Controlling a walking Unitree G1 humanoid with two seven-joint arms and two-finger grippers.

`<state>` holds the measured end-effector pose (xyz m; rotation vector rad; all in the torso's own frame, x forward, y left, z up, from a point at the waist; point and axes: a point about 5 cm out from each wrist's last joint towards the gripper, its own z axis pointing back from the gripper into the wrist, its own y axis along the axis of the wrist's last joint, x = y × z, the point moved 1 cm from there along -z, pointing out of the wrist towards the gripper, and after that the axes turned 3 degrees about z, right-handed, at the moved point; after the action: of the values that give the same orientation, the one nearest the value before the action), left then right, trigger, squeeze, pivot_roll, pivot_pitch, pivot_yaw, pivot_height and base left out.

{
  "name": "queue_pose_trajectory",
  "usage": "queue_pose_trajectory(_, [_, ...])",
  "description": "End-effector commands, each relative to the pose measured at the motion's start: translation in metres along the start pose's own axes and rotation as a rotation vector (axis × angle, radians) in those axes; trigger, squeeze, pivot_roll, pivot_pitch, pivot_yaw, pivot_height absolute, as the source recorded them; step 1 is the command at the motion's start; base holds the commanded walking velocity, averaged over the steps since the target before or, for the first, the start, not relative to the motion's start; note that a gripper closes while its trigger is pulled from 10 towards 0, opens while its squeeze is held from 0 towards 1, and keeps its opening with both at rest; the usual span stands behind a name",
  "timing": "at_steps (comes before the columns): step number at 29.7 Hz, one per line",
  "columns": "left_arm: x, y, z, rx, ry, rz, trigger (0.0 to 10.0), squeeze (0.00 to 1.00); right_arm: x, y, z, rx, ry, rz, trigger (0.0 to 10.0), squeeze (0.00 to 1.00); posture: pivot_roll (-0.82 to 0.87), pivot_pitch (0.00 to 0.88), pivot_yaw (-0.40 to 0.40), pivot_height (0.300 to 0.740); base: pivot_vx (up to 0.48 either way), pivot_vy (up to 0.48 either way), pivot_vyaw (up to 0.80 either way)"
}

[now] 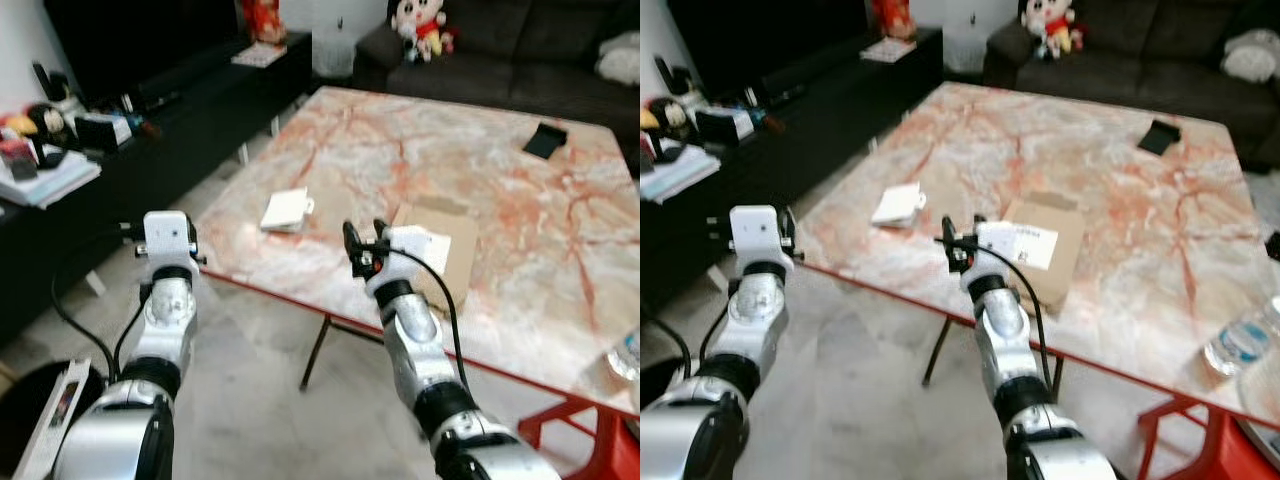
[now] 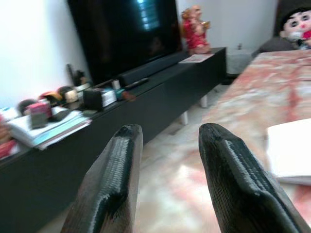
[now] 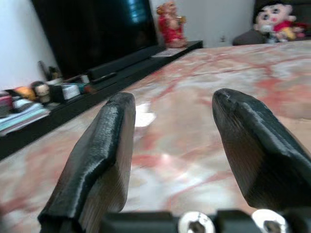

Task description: Picking trash to rubbish bin

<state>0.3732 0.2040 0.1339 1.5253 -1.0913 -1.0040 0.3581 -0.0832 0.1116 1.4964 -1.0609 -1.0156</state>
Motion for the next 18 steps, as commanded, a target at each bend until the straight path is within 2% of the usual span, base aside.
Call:
queue_pose_trajectory(1, [0.009,0.004,-0.002,0.008,-0.022,0.012,10.0,0.0,0.006,0.001,0.0,0.0,-0.012,0.004,10.0,0.0,-0.01,0.0,-0.005,0.74,0.48,0.0,0.0])
queue_pose_trajectory(7, [0.009,0.004,-0.002,0.005,-0.032,0.013,10.0,0.0,0.004,0.001,0.0,-0.003,-0.007,0.005,10.0,0.0,-0.01,0.0,-0.004,0.74,0.48,0.0,0.0])
queue_pose_trajectory(12, [0.02,0.004,-0.001,-0.002,-0.125,0.025,10.0,0.0,0.004,0.0,0.0,-0.004,-0.006,0.005,10.0,0.0,-0.01,0.0,-0.005,0.74,0.422,0.0,0.0])
queue_pose_trajectory(15, [0.048,0.003,0.009,0.013,-0.375,-0.013,10.0,0.0,0.004,-0.001,0.001,-0.009,-0.006,0.004,10.0,0.0,-0.01,0.0,-0.005,0.74,0.125,0.0,0.0])
queue_pose_trajectory(16, [0.048,0.003,0.009,0.013,-0.375,-0.013,10.0,0.0,0.004,-0.001,0.001,-0.009,-0.006,0.004,10.0,0.0,-0.01,0.0,-0.005,0.74,0.0,0.0,0.0])
queue_pose_trajectory(17, [0.056,0.002,0.013,0.017,-0.446,-0.024,10.0,0.0,0.004,-0.001,0.001,-0.01,-0.006,0.004,10.0,0.0,-0.01,0.0,-0.007,0.74,0.0,0.0,0.0])
queue_pose_trajectory(18, [0.056,0.002,0.013,0.017,-0.446,-0.024,10.0,0.0,0.004,-0.001,0.001,-0.01,-0.006,0.004,10.0,0.0,-0.01,0.0,-0.007,0.74,0.0,0.0,0.0])
